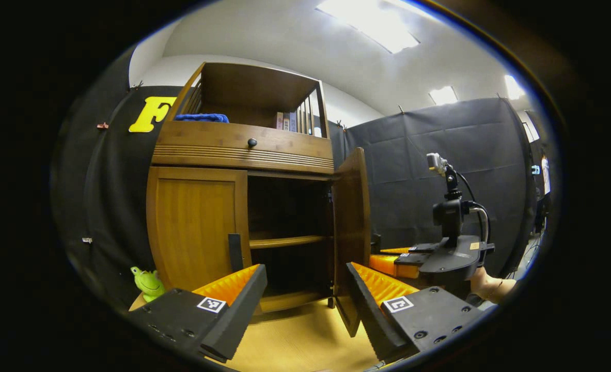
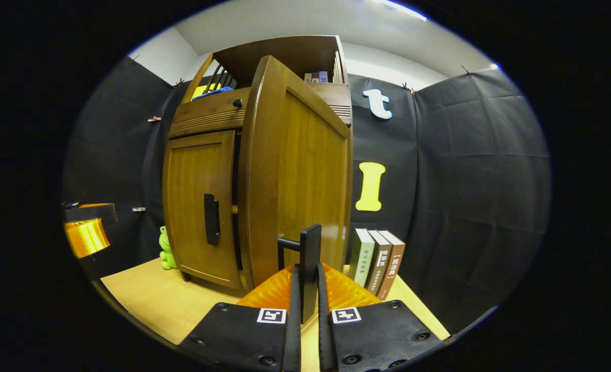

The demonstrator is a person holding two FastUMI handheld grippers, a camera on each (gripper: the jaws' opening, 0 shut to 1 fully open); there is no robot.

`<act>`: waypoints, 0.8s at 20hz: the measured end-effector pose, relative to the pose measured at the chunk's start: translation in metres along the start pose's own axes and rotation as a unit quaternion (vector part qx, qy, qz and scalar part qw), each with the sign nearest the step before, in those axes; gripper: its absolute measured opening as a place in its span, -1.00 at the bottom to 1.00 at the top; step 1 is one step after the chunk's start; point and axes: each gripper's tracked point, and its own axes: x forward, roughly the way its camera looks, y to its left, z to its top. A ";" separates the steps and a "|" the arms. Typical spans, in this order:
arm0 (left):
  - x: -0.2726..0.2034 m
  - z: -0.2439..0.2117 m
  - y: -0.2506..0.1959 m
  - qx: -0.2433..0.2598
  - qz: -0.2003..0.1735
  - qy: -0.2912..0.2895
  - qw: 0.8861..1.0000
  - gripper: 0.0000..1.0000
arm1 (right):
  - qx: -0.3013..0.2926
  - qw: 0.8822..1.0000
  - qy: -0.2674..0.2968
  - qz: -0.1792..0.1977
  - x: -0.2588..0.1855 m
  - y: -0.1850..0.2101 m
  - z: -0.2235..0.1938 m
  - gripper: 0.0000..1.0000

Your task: Open the right door of the double-door shoe cabinet with the right hand, and open the left door with the left hand.

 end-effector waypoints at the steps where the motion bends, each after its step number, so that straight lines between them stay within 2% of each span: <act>1: 0.002 0.000 -0.002 0.001 -0.001 0.000 1.000 0.89 | -0.003 1.000 0.003 -0.003 -0.002 -0.004 -0.001 -0.75; 9: 0.014 -0.006 -0.016 0.006 -0.009 0.006 1.000 0.87 | -0.004 0.999 0.004 -0.032 -0.014 -0.044 0.000 -0.75; 10: 0.014 -0.008 -0.016 0.007 -0.008 0.007 1.000 0.87 | -0.001 0.999 0.003 -0.035 -0.016 -0.049 0.000 -0.67; 12: 0.018 -0.008 -0.013 0.005 -0.002 0.006 1.000 0.87 | 0.003 0.999 0.004 -0.046 -0.020 -0.060 0.002 -0.72; 13: 0.020 -0.007 -0.011 0.004 0.001 0.005 1.000 0.87 | 0.001 0.999 0.002 -0.053 -0.024 -0.067 0.003 -0.92; 14: 0.022 -0.006 -0.010 0.001 0.004 0.003 1.000 0.87 | -0.002 0.998 0.000 -0.060 -0.026 -0.073 0.004 -0.95; 15: 0.024 -0.007 -0.009 -0.002 0.006 0.003 1.000 0.89 | -0.004 0.998 -0.002 -0.066 -0.029 -0.078 0.006 -0.95; 16: 0.027 -0.008 -0.008 -0.005 0.008 0.002 1.000 0.87 | -0.005 0.997 -0.004 -0.071 -0.032 -0.083 0.007 -0.76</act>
